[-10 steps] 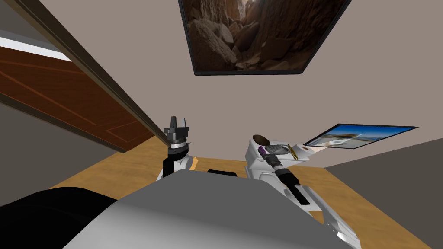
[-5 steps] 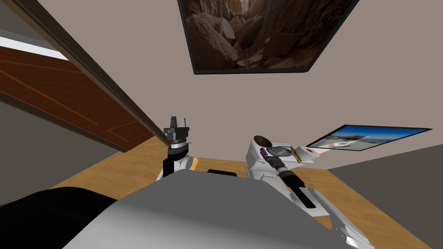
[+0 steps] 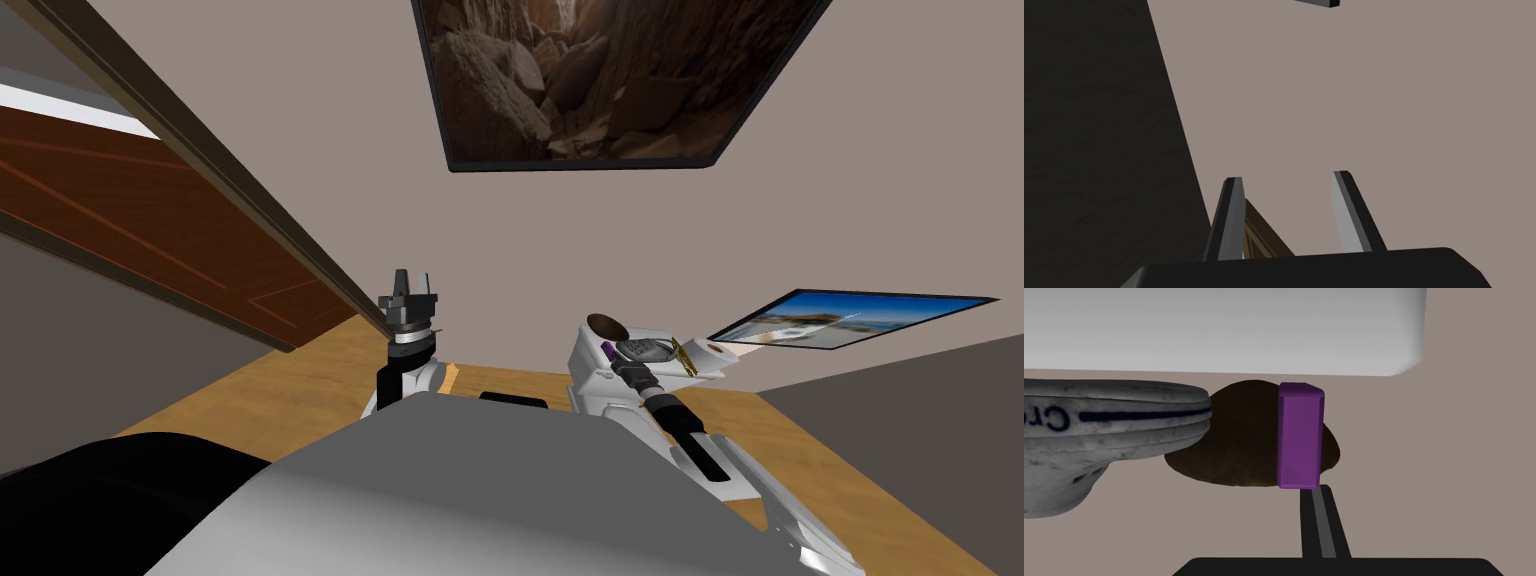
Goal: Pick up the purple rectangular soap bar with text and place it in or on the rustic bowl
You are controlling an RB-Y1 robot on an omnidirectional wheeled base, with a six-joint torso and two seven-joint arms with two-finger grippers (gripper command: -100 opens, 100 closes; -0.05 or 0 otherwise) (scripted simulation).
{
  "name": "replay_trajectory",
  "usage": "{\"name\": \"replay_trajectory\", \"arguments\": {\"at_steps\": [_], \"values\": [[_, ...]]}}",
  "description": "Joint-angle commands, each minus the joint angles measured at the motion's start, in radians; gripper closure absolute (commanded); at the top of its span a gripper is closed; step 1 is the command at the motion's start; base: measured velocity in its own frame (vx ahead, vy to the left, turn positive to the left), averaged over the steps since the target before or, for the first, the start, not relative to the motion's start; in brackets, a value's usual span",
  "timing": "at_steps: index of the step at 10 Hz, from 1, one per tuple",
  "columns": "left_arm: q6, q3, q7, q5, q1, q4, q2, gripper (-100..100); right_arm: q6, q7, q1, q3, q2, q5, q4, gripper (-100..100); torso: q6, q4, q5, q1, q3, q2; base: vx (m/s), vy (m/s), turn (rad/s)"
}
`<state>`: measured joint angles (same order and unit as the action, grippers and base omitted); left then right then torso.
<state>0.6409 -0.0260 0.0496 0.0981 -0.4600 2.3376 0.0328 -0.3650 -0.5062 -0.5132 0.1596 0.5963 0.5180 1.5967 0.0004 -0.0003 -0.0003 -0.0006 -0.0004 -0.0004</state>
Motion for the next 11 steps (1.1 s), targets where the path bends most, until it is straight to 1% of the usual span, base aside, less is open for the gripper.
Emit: {"name": "replay_trajectory", "arguments": {"at_steps": [1, 2, 3, 4, 6, 7, 11], "values": [[0.0, 0.0, 0.0, 0.0, 0.0, 0.0, 0.0, 0, 0.0, 0.0, 0.0, 0.0, 0.0, 0.0, 0.0, 100, 0.0, 0.0, 0.0, 0.0, 0.0, 0.0, 0.0, 0.0, 0.0], [0.0, 0.0, 0.0, 0.0, 0.0, 0.0, 0.0, 0, 0.0, 0.0, 0.0, 0.0, 0.0, 0.0, 0.0, 0, 0.0, 0.0, 0.0, 0.0, 0.0, 0.0, 0.0, 0.0, 0.0], [0.0, 0.0, 0.0, 0.0, 0.0, 0.0, 0.0, 0, -0.014, -0.035, 0.025, 0.003, -0.034, 0.012, -0.016, -100, 0.0, 0.0, 0.0, 0.0, 0.0, 0.0, -0.019, -0.035, -0.029], [0.0, 0.0, 0.0, 0.0, 0.0, 0.0, 0.0, 0, -0.018, -0.044, 0.032, 0.003, -0.044, 0.015, -0.021, -100, 0.0, 0.0, 0.0, -0.002, 0.0, 0.001, -0.033, -0.044, -0.022], [0.0, 0.0, 0.0, 0.0, 0.0, 0.0, 0.0, 0, -0.036, -0.087, 0.064, 0.006, -0.088, 0.029, -0.043, -100, 0.0, 0.0, -0.001, -0.003, 0.001, 0.002, -0.037, -0.059, -0.024], [0.0, 0.0, 0.0, 0.0, 0.0, 0.0, 0.0, 0, -0.04, -0.098, 0.072, 0.007, -0.099, 0.032, -0.049, -100, 0.0, 0.0, -0.001, -0.004, 0.001, 0.002, -0.036, -0.057, -0.013], [0.0, 0.0, 0.0, 0.0, 0.0, 0.0, 0.0, 0, -0.071, -0.175, 0.132, 0.012, -0.181, 0.057, -0.095, -100, 0.0, 0.0, -0.001, -0.003, 0.001, 0.001, -0.026, -0.05, -0.022]]}}
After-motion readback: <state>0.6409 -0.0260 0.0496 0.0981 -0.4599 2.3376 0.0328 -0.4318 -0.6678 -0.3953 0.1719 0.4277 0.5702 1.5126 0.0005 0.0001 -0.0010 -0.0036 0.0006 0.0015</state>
